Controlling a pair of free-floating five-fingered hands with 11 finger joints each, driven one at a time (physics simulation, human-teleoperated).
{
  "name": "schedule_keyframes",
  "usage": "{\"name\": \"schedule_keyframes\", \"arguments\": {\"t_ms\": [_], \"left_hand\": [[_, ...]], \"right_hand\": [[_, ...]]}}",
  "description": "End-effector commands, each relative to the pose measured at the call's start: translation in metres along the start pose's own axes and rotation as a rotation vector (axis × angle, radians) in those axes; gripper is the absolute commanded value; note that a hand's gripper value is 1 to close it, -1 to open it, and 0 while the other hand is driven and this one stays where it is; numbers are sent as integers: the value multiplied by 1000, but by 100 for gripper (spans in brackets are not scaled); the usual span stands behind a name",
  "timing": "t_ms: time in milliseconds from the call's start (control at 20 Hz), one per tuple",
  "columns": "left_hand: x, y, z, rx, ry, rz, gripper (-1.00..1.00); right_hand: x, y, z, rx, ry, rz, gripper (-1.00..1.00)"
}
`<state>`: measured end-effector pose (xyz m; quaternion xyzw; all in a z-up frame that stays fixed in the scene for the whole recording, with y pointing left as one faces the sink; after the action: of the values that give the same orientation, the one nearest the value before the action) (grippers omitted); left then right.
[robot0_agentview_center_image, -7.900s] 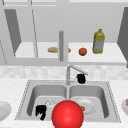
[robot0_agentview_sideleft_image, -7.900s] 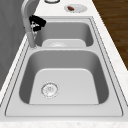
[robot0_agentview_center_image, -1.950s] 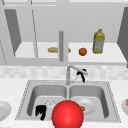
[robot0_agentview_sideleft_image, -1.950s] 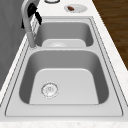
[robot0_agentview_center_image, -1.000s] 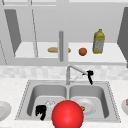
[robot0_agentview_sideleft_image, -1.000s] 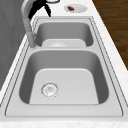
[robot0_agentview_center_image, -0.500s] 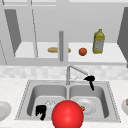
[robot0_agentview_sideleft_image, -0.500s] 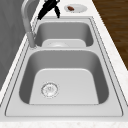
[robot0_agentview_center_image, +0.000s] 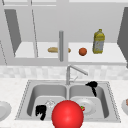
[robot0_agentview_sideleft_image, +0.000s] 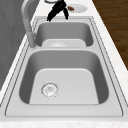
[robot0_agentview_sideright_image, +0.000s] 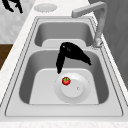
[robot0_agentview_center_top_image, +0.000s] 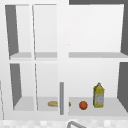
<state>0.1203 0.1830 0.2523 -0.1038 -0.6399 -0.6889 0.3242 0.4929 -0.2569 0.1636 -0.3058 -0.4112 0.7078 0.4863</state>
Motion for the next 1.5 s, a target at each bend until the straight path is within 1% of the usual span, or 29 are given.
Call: {"name": "schedule_keyframes", "arguments": {"t_ms": [0, 200, 300, 500, 700, 750, 900, 1050, 1450], "left_hand": [[0, 0, 0, 0, 0, 0, 0], [0, 0, 0, 0, 0, 0, 0], [0, 0, 0, 0, 0, 0, 0], [0, 0, 0, 0, 0, 0, 0], [0, 0, 0, 0, 0, 0, 0], [0, 0, 0, 0, 0, 0, 0], [0, 0, 0, 0, 0, 0, 0], [0, 0, 0, 0, 0, 0, 0], [0, 0, 0, 0, 0, 0, 0]], "right_hand": [[0, 16, 21, -5, 20, -28, -100], [3, 25, 39, -67, 28, 4, -100], [4, 30, 47, -80, 32, 15, -100], [7, 42, 68, -83, 24, -6, -100], [11, 55, 94, -77, 30, -12, -100], [11, 56, 100, -71, 35, -18, -100], [15, 56, 120, -68, 29, -7, -100], [18, 60, 143, -56, 27, -19, -100], [23, 70, 208, -75, 21, -32, -100]]}}
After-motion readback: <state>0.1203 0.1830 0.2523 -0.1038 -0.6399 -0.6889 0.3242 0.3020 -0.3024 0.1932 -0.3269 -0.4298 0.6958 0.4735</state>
